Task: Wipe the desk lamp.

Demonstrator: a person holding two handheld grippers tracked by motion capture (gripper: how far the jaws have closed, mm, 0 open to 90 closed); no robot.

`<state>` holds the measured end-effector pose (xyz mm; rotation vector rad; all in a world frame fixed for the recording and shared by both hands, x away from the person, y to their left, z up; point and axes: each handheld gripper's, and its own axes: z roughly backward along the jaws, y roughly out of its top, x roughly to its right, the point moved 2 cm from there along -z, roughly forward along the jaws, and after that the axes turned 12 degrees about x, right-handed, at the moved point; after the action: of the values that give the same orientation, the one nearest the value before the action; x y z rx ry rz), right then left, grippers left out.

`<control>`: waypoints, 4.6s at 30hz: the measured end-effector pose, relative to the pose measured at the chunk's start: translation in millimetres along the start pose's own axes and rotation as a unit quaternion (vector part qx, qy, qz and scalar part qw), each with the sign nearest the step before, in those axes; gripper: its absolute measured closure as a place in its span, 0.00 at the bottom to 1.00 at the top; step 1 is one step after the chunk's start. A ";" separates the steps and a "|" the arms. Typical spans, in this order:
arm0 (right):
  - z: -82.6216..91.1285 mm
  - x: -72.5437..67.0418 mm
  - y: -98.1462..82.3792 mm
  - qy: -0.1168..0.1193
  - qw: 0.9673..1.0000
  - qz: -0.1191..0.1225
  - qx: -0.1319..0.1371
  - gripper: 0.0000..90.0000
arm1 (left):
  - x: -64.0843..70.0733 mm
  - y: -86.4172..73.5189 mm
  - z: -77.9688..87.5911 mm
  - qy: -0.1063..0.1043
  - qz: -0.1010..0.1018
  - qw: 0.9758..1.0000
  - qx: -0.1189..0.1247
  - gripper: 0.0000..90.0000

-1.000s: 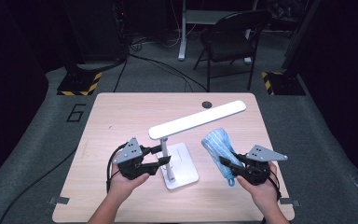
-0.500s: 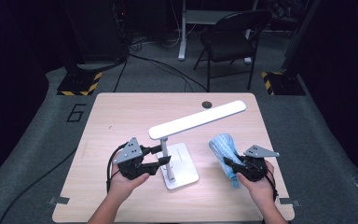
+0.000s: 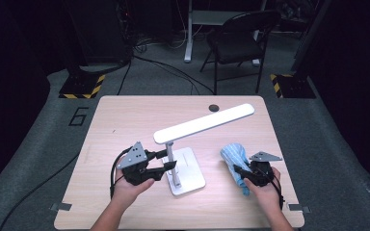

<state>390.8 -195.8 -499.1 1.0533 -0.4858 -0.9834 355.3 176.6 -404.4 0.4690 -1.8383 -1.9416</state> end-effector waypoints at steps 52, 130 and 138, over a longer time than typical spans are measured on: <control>1.4 -62.8 30.6 0.081 0.995 0.055 0.021 0.55 | 2.7 2.1 1.1 -0.011 0.009 1.000 -0.013 0.54; -68.8 -148.7 -3.9 0.184 0.982 0.049 -0.003 0.54 | -3.9 -7.9 -16.0 -0.046 0.043 0.997 -0.035 0.46; -70.1 -148.8 -3.5 0.175 0.982 0.064 0.003 0.54 | -5.0 -11.1 -21.6 -0.063 0.046 0.996 -0.033 0.45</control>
<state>366.3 -34.2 -517.7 1.1581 -0.2628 -0.6642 369.9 161.1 -417.2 0.2415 -1.8296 -2.0032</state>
